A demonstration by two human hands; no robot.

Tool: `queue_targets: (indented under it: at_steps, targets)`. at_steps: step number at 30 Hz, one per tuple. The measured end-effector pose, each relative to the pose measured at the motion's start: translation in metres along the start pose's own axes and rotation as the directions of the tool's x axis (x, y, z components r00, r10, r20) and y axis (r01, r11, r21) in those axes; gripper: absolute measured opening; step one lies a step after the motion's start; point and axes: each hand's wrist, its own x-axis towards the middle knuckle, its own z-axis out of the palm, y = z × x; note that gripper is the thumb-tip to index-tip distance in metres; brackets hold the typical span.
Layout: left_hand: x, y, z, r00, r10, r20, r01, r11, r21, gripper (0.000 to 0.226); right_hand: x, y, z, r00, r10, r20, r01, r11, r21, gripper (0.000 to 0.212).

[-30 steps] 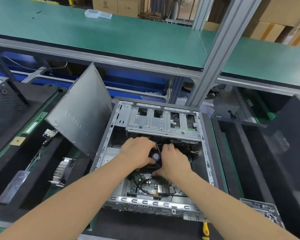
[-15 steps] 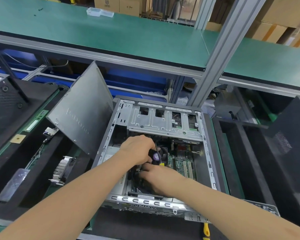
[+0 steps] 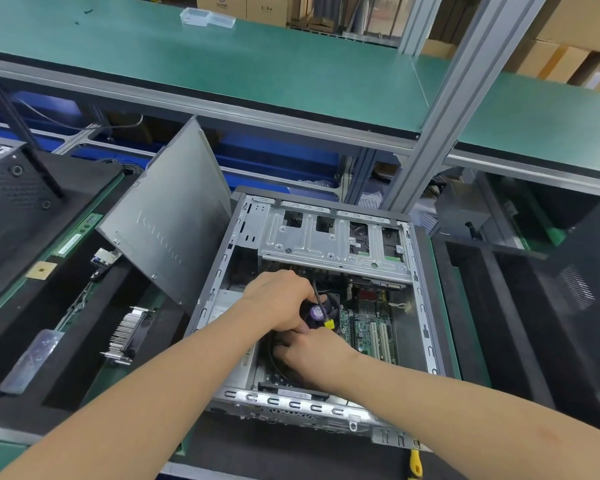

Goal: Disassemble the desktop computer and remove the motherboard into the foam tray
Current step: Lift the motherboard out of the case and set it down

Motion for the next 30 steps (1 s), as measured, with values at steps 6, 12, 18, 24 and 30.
queue_targets:
  at_steps: [6,12,18,24,30]
  targets:
    - [0.001,0.001,0.001,1.0,-0.015,0.009,0.015,1.0,0.009,0.065,0.007,-0.008,-0.012,0.992,-0.002,0.128,0.017,0.993,-0.116,0.028]
    - [0.003,0.003,0.004,1.0,-0.022,0.013,0.021,0.999,0.041,0.061,0.008,-0.011,-0.018,0.989,0.041,0.143,-0.024,0.992,-0.121,0.025]
    - [0.009,0.004,0.005,1.0,-0.013,0.02,0.012,0.997,0.071,0.057,0.014,-0.01,-0.012,0.976,0.092,0.196,-0.072,0.991,-0.109,0.028]
    - [0.007,0.003,0.003,1.0,-0.015,0.025,0.014,0.999,0.052,0.053,0.02,-0.009,-0.015,0.969,0.134,0.209,-0.117,0.989,-0.092,0.035]
    - [0.002,0.005,0.002,0.999,-0.04,0.026,0.039,0.998,0.045,0.052,0.016,-0.012,-0.02,0.965,0.177,0.191,-0.182,0.983,0.006,0.035]
